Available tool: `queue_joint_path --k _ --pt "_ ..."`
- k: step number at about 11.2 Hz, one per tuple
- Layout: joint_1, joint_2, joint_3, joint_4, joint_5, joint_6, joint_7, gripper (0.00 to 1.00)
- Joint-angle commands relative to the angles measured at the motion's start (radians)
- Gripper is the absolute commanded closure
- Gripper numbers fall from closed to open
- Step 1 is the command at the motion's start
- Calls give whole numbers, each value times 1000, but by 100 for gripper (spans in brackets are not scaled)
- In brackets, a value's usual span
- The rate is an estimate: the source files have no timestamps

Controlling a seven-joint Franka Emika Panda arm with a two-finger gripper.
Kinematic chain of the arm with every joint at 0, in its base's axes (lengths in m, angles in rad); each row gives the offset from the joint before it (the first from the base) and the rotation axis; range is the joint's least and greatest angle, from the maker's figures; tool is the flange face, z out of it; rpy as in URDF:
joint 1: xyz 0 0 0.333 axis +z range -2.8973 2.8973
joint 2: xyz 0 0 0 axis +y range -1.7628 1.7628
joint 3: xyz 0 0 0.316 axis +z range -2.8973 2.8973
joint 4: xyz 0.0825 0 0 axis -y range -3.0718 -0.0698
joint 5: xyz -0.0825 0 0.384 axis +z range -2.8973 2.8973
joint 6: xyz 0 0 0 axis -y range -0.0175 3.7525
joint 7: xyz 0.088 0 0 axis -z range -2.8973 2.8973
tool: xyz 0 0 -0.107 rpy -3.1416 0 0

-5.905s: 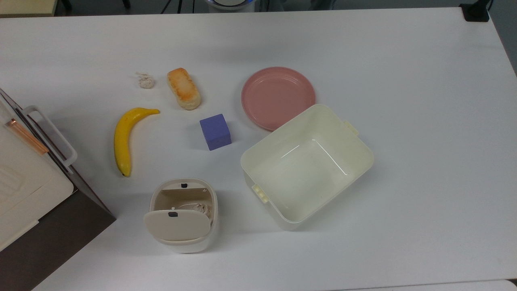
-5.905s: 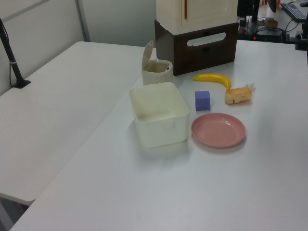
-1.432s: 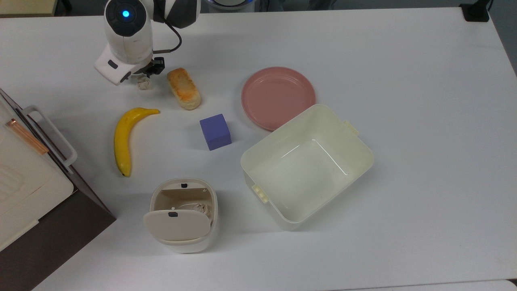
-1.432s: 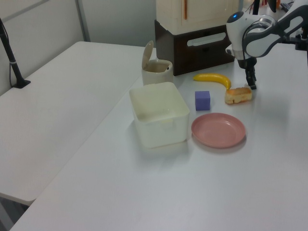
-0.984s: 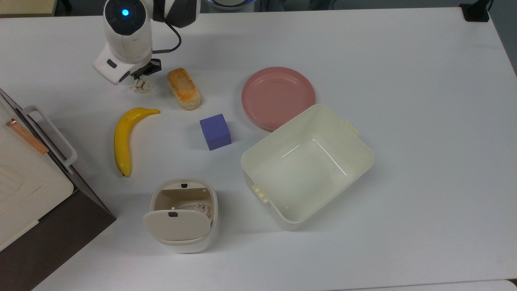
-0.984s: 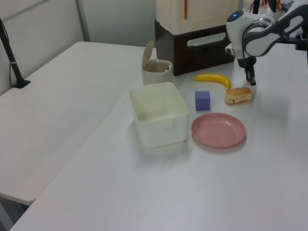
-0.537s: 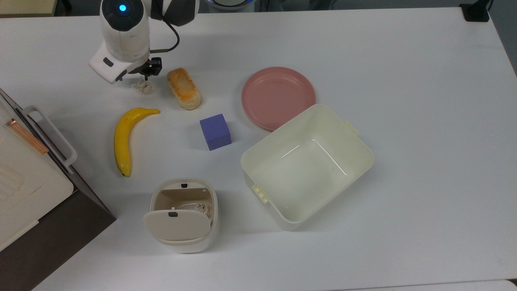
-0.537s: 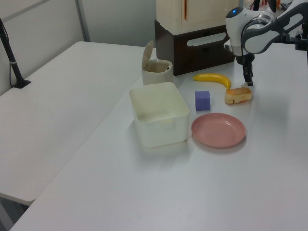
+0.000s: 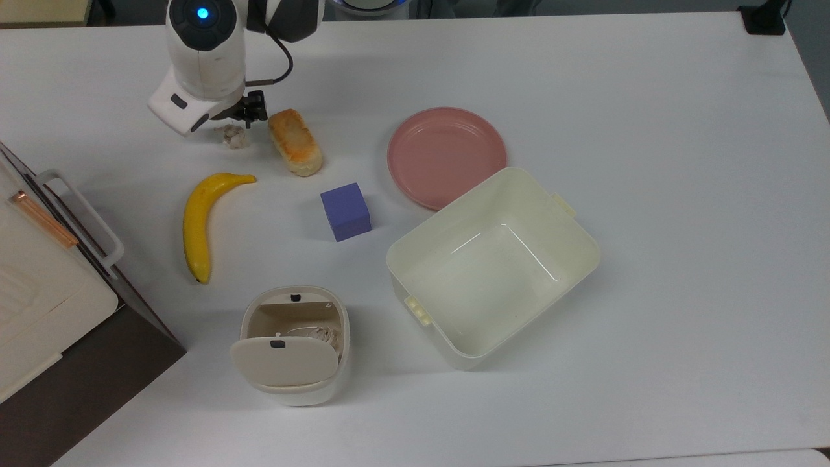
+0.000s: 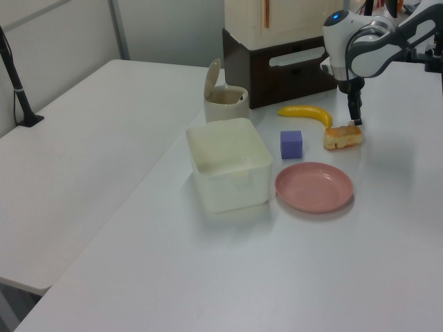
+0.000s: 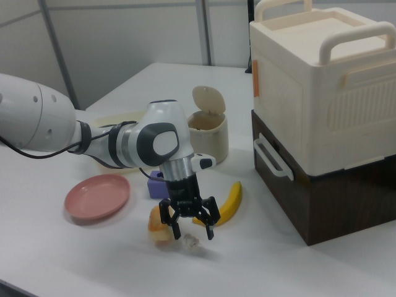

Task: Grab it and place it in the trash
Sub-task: 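Lower the gripper onto the white wrapper and close on it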

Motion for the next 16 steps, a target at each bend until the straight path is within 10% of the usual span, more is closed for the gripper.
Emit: queue_joint_path --k 1,6,10,11,13,16 --pt "10 -11 20 -12 0 21 0 0" --pt "10 56 39 39 0 32 -2 6" --pt "22 60 37 36 0 41 9 64" --pt "23 58 37 36 0 41 11 60" --pt "25 55 37 37 -1 41 50 13" --pt "25 47 37 34 -4 41 72 0"
